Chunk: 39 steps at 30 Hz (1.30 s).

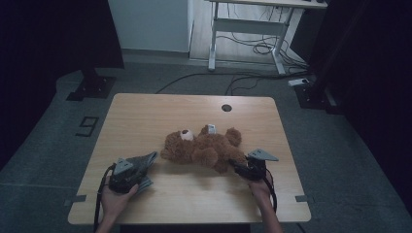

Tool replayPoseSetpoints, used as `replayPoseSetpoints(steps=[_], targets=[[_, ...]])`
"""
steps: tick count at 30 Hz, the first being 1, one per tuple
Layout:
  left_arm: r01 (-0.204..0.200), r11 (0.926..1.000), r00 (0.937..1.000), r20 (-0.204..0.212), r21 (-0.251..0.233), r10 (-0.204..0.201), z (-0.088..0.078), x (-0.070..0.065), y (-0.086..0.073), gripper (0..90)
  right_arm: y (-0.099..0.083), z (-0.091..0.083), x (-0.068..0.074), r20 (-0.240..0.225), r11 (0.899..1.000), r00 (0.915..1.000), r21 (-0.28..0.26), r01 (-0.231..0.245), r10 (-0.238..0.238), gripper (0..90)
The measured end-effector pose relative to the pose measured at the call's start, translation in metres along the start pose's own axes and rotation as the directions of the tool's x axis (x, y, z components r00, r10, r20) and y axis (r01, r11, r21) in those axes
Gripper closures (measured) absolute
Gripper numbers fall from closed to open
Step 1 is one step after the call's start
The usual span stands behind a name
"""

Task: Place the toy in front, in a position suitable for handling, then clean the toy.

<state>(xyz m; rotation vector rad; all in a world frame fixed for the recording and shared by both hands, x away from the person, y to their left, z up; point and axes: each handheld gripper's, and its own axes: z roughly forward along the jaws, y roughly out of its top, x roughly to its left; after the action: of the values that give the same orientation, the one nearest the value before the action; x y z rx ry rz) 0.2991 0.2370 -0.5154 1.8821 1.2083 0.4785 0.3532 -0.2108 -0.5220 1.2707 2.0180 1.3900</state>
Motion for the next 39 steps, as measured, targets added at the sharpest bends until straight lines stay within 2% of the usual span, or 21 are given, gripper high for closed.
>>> replayPoseSetpoints(steps=[8, 14, 16, 17, 18, 20, 25, 26, 30, 33, 34, 36, 39], targets=[[0.006, 0.9996, 0.9998, 0.018, -0.028, -0.006, -0.006, -0.001, 0.002, 75.1, 0.0, 0.0, 0.0, -0.003, 1.0, 1.0, 0.002, 0.003, -0.003, 51.5], [0.001, 0.997, 0.9996, 0.028, -0.078, 0.002, -0.015, -0.006, 0.01, 75.1, 0.0, -0.001, 0.0, -0.004, 1.0, 1.0, 0.002, 0.006, -0.006, 51.6], [0.002, 0.995, 0.999, 0.045, -0.1, 0.002, -0.018, -0.008, 0.013, 75.1, 0.0, -0.001, 0.0, -0.005, 1.0, 1.0, 0.002, 0.005, -0.004, 51.6], [-0.003, 0.9918, 0.9976, 0.068, -0.128, 0.012, -0.023, -0.011, 0.017, 75.1, 0.0, 0.0, 0.0, -0.008, 1.0, 1.0, 0.002, 0.003, -0.003, 51.5], [-0.003, 0.9918, 0.9976, 0.068, -0.128, 0.012, -0.023, -0.011, 0.017, 75.1, 0.0, 0.0, -0.001, -0.009, 1.0, 0.9999, 0.005, 0.004, -0.004, 51.6], [-0.013, 0.9871, 0.9966, 0.078, -0.16, 0.026, -0.028, -0.017, 0.025, 75.1, 0.0, 0.0, -0.001, -0.015, 1.0, 0.9999, 0.003, -0.003, 0.004, 51.5], [-0.006, 0.9806, 0.9943, 0.103, -0.196, 0.026, -0.031, -0.024, 0.038, 75.1, -0.001, 0.0, -0.001, -0.022, 1.0, 0.9997, 0.004, -0.004, 0.004, 51.6], [0.004, 0.9773, 0.9915, 0.128, -0.212, 0.024, -0.029, -0.029, 0.046, 75.0, -0.001, 0.0, -0.002, -0.024, 1.0, 0.9997, 0.003, -0.003, 0.003, 51.6], [-0.025, 0.9749, 0.9892, 0.135, -0.221, 0.056, -0.021, -0.045, 0.063, 75.0, -0.001, 0.0, -0.002, -0.026, 1.0, 0.9997, 0.005, -0.003, 0.003, 51.6], [-0.054, 0.9732, 0.9843, 0.152, -0.224, 0.089, -0.012, -0.058, 0.077, 75.0, -0.001, 0.0, -0.002, -0.027, 1.0, 0.9996, 0.006, 0.0, 0.0, 51.6], [-0.054, 0.9732, 0.9843, 0.152, -0.224, 0.089, -0.012, -0.058, 0.077, 75.0, -0.001, 0.0, -0.002, -0.027, 1.0, 0.9996, 0.006, 0.0, 0.0, 51.6], [-0.083, 0.9704, 0.9749, 0.184, -0.227, 0.126, 0.001, -0.073, 0.093, 75.0, -0.001, 0.0, -0.002, -0.029, 1.0, 0.9996, 0.007, -0.001, 0.001, 51.6], [-0.098, 0.9715, 0.9675, 0.208, -0.216, 0.144, 0.016, -0.086, 0.104, 74.9, -0.002, 0.001, -0.002, -0.031, 1.0, 0.9995, 0.008, -0.005, 0.005, 51.6]])
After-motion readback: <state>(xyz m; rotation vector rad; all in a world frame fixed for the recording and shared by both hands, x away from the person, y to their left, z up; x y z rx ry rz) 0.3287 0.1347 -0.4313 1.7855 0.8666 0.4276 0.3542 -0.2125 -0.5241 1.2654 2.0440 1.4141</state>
